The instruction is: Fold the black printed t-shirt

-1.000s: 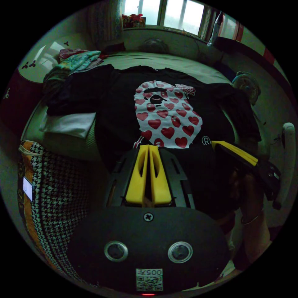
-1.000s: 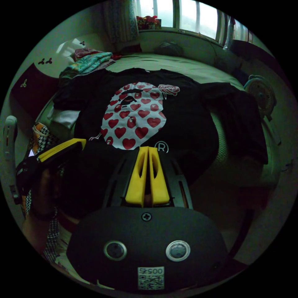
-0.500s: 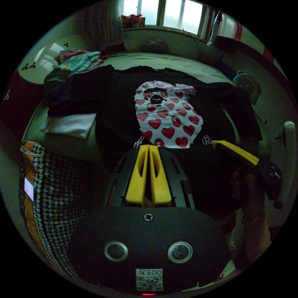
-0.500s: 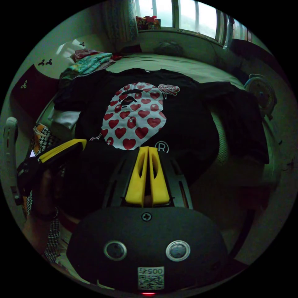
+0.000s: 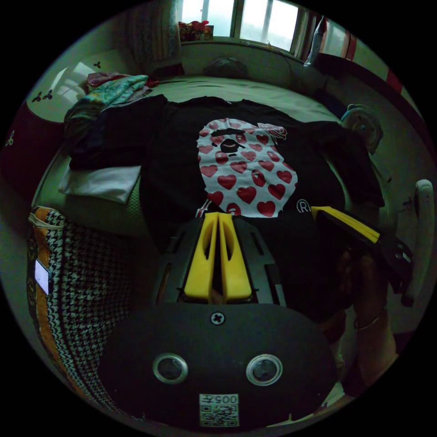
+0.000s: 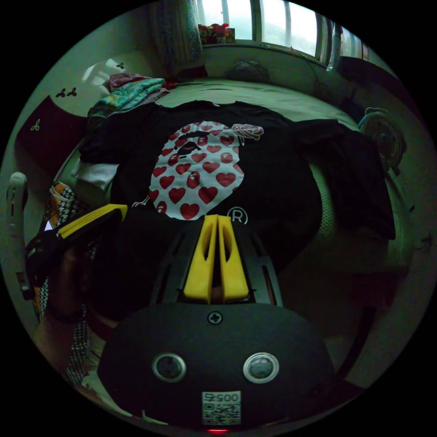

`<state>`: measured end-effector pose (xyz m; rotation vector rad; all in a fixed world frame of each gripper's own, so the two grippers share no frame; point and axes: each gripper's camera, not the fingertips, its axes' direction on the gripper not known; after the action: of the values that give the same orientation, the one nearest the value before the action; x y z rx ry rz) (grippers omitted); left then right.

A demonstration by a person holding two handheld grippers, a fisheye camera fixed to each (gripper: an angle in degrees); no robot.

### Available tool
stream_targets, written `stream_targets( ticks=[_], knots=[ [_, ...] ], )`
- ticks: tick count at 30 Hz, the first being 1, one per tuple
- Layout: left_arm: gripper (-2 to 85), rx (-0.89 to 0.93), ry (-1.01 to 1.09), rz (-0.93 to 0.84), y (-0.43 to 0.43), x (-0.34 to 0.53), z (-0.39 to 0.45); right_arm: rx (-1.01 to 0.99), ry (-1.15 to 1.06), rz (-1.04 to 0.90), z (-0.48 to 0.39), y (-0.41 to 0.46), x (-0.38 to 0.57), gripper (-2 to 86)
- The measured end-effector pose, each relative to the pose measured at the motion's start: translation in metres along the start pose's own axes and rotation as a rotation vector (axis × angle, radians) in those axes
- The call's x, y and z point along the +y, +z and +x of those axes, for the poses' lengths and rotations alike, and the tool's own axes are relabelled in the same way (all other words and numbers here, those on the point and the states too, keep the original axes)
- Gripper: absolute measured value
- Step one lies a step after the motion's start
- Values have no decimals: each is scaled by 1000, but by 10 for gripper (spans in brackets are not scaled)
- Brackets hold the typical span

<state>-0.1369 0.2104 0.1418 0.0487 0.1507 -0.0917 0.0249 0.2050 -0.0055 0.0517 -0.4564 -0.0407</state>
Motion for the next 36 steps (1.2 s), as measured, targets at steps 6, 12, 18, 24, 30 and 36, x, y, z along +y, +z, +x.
stream_targets(
  ticks=[6,12,18,24,30,36],
  knots=[
    [-7,-1,0,0,0,1,-1,0,0,0,2,0,1,-10],
    [-7,-4,2,1,1,1,-1,-3,2,1,4,-1,2,-10],
    [-6,-6,3,1,1,0,-3,-6,3,1,7,0,2,-10],
    [-6,-8,3,1,2,-1,-5,-7,3,2,9,0,2,-10],
    [-7,-13,6,1,3,-3,-7,-7,3,2,12,0,1,-10],
    [-7,-14,6,2,5,-4,-9,-6,2,0,14,1,0,-10]
  ],
)
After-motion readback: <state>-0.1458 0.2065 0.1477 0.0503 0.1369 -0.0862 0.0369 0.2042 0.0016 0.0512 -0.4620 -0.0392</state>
